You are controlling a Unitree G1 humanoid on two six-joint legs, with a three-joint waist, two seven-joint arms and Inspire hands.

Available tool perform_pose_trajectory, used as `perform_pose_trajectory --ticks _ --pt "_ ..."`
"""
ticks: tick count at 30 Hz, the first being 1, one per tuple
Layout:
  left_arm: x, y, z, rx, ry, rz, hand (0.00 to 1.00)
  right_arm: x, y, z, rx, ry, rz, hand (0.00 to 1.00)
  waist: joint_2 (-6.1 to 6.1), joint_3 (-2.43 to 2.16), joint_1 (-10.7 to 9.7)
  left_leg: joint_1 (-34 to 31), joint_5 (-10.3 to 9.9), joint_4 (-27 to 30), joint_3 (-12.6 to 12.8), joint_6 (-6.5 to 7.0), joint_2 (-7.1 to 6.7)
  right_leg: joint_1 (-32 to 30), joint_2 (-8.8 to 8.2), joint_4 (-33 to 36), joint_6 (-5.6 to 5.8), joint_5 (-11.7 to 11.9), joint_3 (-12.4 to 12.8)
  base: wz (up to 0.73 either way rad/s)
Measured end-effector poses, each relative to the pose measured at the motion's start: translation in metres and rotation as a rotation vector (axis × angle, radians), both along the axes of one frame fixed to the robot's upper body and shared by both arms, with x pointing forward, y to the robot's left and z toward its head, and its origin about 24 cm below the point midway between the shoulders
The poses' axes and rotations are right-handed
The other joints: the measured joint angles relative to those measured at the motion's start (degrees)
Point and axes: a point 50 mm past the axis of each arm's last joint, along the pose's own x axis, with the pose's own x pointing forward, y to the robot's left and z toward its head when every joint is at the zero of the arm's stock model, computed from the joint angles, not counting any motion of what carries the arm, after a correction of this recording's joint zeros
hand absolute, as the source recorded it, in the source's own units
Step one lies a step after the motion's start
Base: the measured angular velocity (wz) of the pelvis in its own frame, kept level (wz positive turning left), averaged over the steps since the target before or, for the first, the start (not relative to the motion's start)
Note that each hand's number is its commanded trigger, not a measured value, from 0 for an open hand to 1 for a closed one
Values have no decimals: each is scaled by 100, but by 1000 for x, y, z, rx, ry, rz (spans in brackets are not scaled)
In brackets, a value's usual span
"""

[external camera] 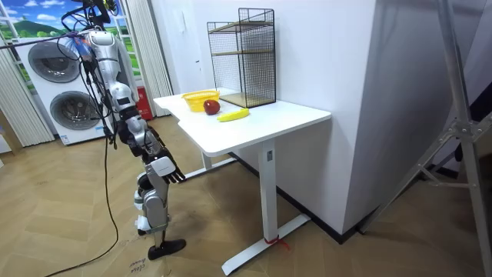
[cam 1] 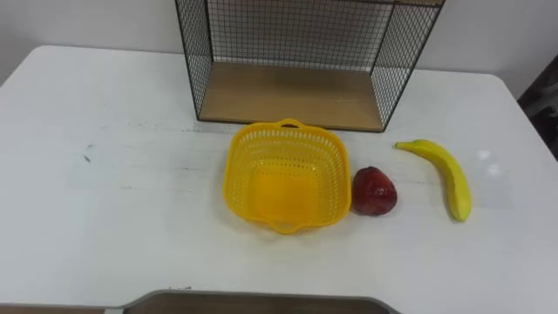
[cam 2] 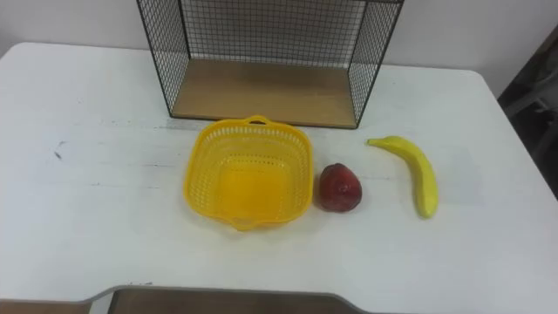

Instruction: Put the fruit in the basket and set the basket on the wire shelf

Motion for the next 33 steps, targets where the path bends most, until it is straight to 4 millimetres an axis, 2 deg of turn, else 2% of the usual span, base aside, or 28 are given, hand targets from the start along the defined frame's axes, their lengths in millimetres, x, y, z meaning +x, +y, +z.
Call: perform_pose_trajectory --ticks 24,30,33 --pt "0 0 0 -1 2 2 0 -3 0 -1 -11 17 -24 0 6 -5 18 1 2 35 -63 -4 -1 54 -5 -2 0 0 -87 1" --pt "1 0 0 -2 1 2 0 -6 -2 -1 -30 27 -80 0 1 -3 4 11 2 26 -39 -4 0 51 -1 -2 0 0 -55 -2" --pt "0 0 -1 5 1 4 0 -12 -3 -2 -29 46 -201 0 -1 -1 3 47 2 3 -9 -4 -1 56 0 1 0 0 -31 -5"
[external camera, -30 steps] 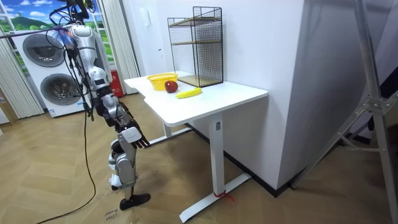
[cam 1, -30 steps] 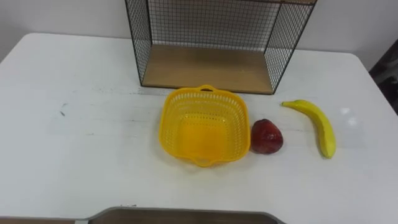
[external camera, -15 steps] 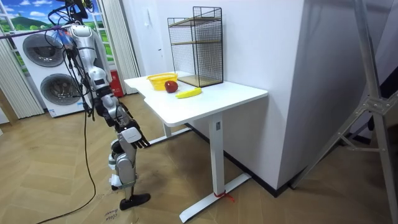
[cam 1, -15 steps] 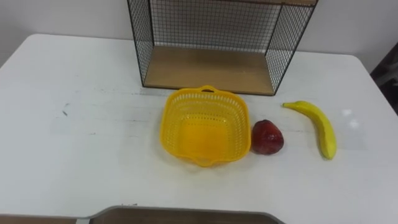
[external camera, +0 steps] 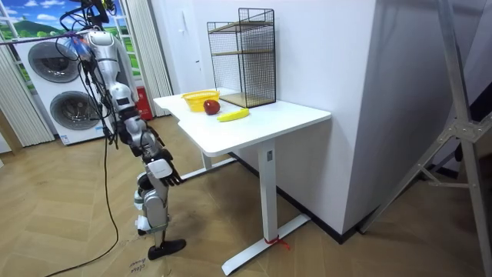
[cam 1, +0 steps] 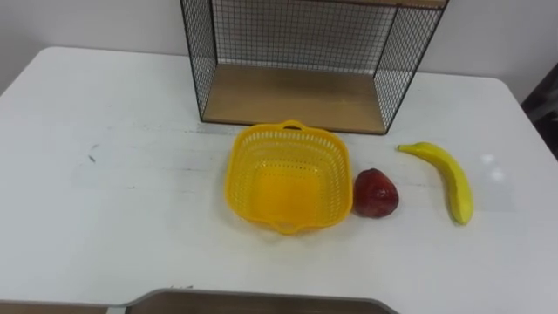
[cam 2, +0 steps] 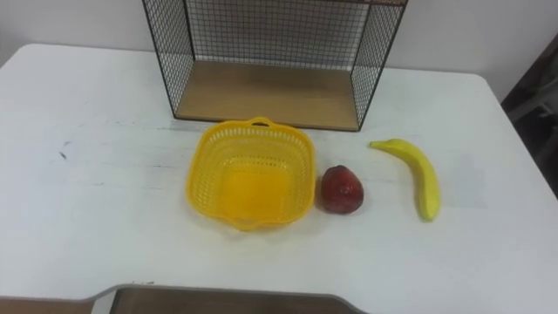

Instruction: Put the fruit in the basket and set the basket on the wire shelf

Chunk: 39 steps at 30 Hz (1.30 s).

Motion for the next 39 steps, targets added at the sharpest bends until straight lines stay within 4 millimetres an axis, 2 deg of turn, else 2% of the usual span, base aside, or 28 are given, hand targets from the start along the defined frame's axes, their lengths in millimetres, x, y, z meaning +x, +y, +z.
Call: perform_pose_trajectory --ticks 4,6,7,8,9,12,15,17,21,23,24,25,26,27,29,31,32,35,39 --pt "-6 2 0 6 12 24 0 -16 -7 1 -16 23 -235 0 0 0 -21 74 0 -40 51 0 0 31 5 6 1 0 61 -7" --pt "-13 6 0 12 23 50 0 -20 -11 1 -22 23 -385 0 -11 6 -112 109 0 -42 65 0 1 50 7 11 1 0 71 -5" --pt "-21 8 0 16 35 76 0 -21 -16 2 -35 18 -505 0 -50 30 -190 142 0 -50 88 0 2 68 10 19 2 -1 87 -7" --pt "-24 11 1 25 39 94 0 -21 -21 3 -49 6 -617 0 -54 32 -272 157 -1 -53 97 1 2 76 10 21 2 -1 98 -6" --pt "-27 13 1 31 44 100 0 -20 -24 4 -56 -3 -667 0 -57 35 -306 160 -1 -52 106 1 2 75 10 25 2 -1 100 -8" --pt "-38 19 2 50 59 144 0 -13 -39 8 -93 -41 -856 0 -91 31 -357 170 -1 -50 153 2 1 78 14 27 2 -1 166 -6" --pt "-48 23 4 70 75 168 0 5 -59 16 -127 -106 -1038 0 -124 18 -510 158 -2 -50 147 2 -1 66 14 36 2 -1 183 0" --pt "-53 26 4 83 103 175 0 21 -80 27 -169 -150 -1135 0 -141 5 -580 158 -2 -42 152 3 -2 -2 11 68 4 -4 214 -6" --pt "-56 30 6 111 119 167 0 50 -114 57 -281 -270 -1188 0 -185 -1 -663 131 -1 -43 166 4 -9 -33 3 111 10 -16 235 -4" --pt "-52 32 7 128 105 166 0 74 -135 88 -371 -403 -1207 0 -199 -5 -670 100 0 -31 188 4 -11 -96 7 102 14 -19 262 -5" --pt "-52 32 7 130 105 164 0 78 -139 95 -398 -430 -1210 0 -192 1 -667 82 0 -15 176 4 -11 -98 6 102 13 -18 250 5" --pt "-47 34 8 137 92 150 0 85 -145 107 -456 -458 -1198 0 -252 -13 -662 45 0 -7 185 4 -10 -107 5 120 14 -19 234 3" --pt "-44 34 9 141 78 140 0 93 -149 120 -516 -483 -1176 0 -248 0 -639 23 1 -3 211 3 -5 -134 8 124 12 -20 241 0" --pt "-43 34 10 143 74 135 0 96 -150 127 -549 -499 -1156 0 -252 -5 -623 6 0 1 209 3 -5 -148 8 128 12 -20 240 -5" --pt "-38 36 11 150 54 127 0 111 -154 155 -686 -587 -1080 0 -235 -9 -596 -54 0 -2 206 3 -7 -217 5 152 13 -20 238 0" --pt "-38 36 12 155 53 110 0 119 -155 174 -775 -644 -1030 0 -243 20 -580 -53 1 -22 200 3 -6 -219 7 146 13 -20 236 0" --pt "-40 36 12 157 63 85 0 127 -153 187 -837 -687 -982 0 -220 19 -588 -56 1 -30 204 3 -5 -229 9 142 13 -20 237 0" --pt "-40 35 12 164 74 45 0 143 -142 210 -974 -786 -826 0 -196 10 -551 -151 1 -11 211 3 -4 -332 8 164 12 -19 240 -1" --pt "-38 33 11 162 76 19 0 158 -127 224 -1037 -884 -671 0 -190 8 -424 -166 1 -10 213 4 -4 -378 5 207 12 -19 244 0"
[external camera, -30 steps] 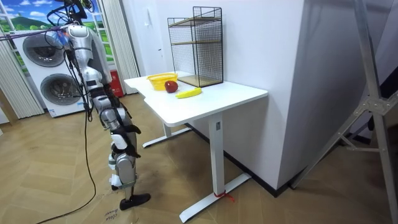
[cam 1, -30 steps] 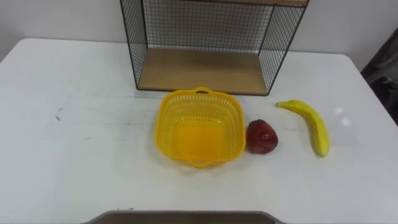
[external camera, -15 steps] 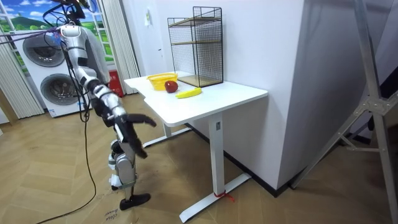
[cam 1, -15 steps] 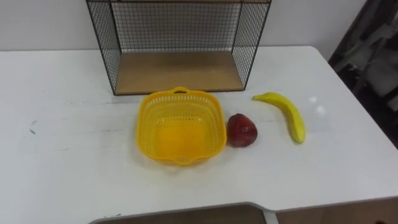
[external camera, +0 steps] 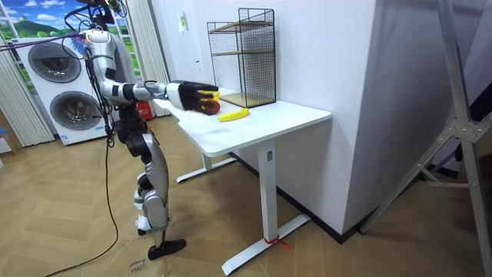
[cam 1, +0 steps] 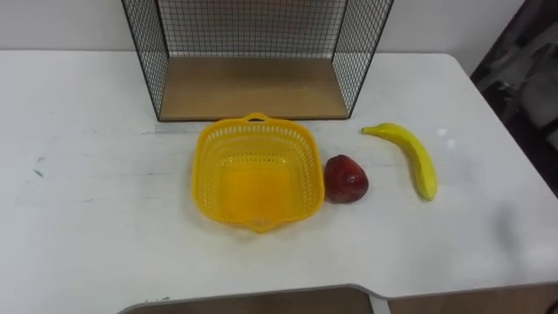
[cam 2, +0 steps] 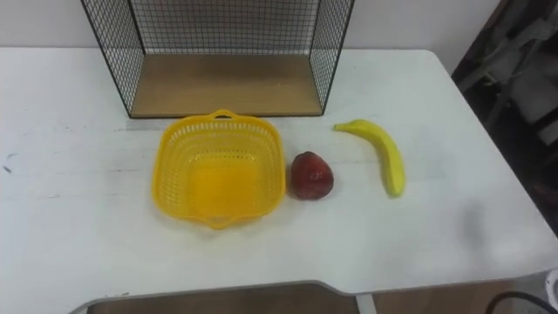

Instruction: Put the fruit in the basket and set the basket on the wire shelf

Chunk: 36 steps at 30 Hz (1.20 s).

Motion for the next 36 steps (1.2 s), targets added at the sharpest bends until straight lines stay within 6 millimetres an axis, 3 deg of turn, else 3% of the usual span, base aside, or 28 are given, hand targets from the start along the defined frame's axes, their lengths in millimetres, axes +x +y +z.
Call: perform_pose_trajectory --ticks 6,13,18,29,36 --pt "-2 -3 -1 -9 19 -24 0 18 20 13 -152 31 207 0 9 10 93 49 2 6 -29 1 0 55 -3 -10 0 0 -1 1" --pt "1 -10 -3 -26 27 -83 0 37 45 10 -242 111 501 0 -81 65 146 121 2 35 -77 1 2 165 -5 -24 -3 2 -23 1" --pt "1 -12 -4 -34 31 -98 0 42 54 8 -278 142 621 0 -134 49 206 105 2 45 -116 0 2 176 -3 -30 -9 6 -45 3" --pt "5 -12 -3 -32 4 -110 0 54 81 2 -329 193 882 0 -70 14 324 102 3 59 -194 -1 2 201 0 -100 -12 9 -105 1" --pt "5 -11 -3 -32 0 -111 0 55 85 2 -355 220 953 0 -65 11 400 104 3 74 -206 -1 2 218 -1 -98 -13 10 -105 0"
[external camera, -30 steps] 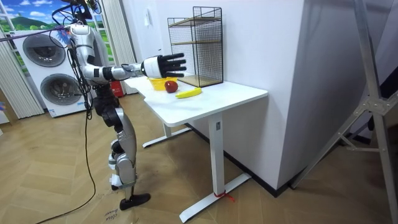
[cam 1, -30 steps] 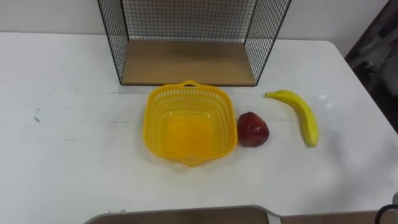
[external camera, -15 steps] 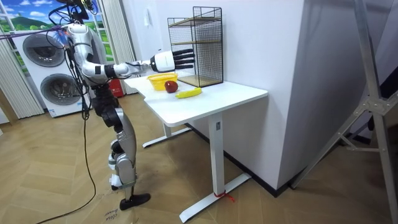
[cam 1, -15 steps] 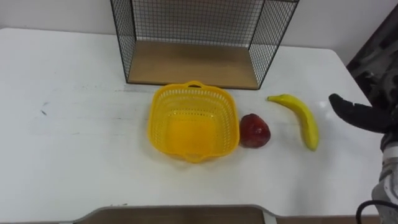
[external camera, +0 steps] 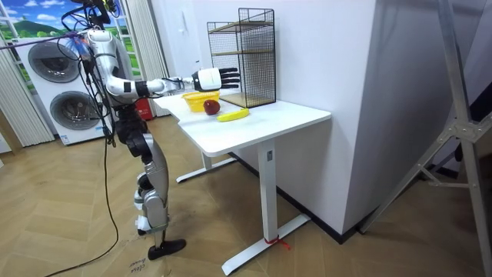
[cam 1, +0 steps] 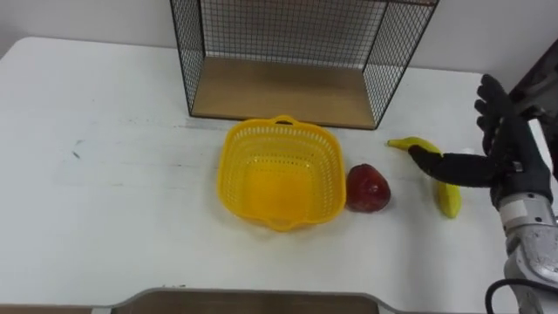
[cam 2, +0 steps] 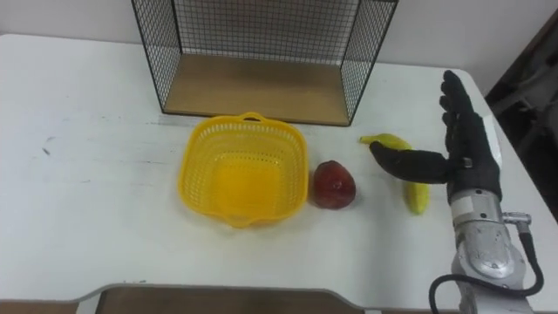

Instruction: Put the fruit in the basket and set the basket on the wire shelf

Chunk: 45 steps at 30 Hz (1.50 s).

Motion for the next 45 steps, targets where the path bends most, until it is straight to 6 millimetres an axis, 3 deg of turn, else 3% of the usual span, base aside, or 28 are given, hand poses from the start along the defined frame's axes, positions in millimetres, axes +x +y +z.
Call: perform_pose_trajectory --ticks 17,45 --pt "7 -1 -2 -4 9 -1 0 2 21 -10 -129 125 255 0 -9 4 56 -113 -1 17 -108 -2 0 -20 -3 -2 -6 4 -94 3" --pt "17 1 -1 -4 -15 -10 0 0 33 -19 -226 219 402 0 -58 -7 59 -163 -1 69 -131 -1 1 -39 -3 -4 -14 10 -85 0"
